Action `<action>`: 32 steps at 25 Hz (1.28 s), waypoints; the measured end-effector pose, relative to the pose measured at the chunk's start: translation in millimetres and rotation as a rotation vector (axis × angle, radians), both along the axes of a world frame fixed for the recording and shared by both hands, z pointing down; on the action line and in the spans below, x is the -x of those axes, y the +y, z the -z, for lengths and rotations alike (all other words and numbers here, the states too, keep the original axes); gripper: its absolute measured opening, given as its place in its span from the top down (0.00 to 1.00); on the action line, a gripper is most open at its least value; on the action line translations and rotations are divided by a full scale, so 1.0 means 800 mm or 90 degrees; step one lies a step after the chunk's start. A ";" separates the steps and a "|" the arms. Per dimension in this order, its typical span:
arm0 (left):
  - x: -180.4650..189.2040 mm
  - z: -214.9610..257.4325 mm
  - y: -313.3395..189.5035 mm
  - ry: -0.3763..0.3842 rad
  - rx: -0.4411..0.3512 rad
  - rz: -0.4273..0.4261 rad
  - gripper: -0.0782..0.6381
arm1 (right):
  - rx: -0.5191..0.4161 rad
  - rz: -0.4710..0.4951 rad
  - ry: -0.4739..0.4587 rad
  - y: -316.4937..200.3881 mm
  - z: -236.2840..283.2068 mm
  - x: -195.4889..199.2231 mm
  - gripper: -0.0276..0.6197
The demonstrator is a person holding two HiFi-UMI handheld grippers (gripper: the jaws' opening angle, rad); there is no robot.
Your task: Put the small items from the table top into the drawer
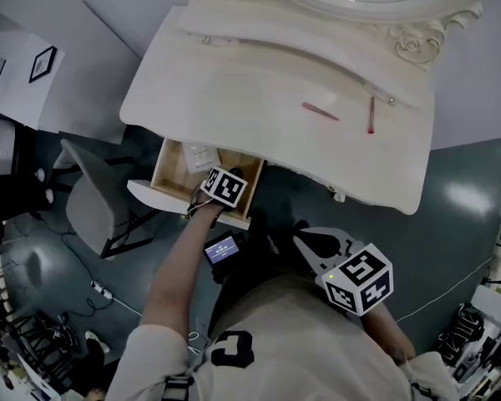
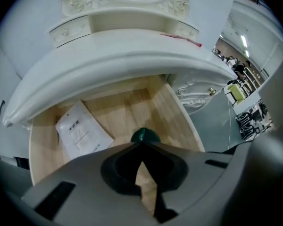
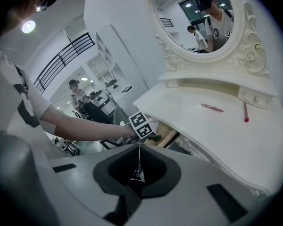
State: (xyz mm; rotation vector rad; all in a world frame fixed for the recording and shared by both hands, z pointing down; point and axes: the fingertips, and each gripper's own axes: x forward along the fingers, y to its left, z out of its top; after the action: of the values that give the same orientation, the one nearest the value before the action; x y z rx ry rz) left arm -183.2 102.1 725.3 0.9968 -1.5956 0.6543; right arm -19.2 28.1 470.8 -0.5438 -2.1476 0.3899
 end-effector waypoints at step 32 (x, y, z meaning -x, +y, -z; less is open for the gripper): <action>-0.018 -0.025 -0.019 0.068 0.018 -0.022 0.77 | -0.010 -0.070 0.013 -0.007 -0.002 -0.029 0.91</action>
State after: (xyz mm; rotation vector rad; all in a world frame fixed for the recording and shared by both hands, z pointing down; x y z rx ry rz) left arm -168.6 86.7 745.1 1.0243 -1.4745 0.6354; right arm 3.6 22.4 472.8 -0.4124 -2.1653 0.4359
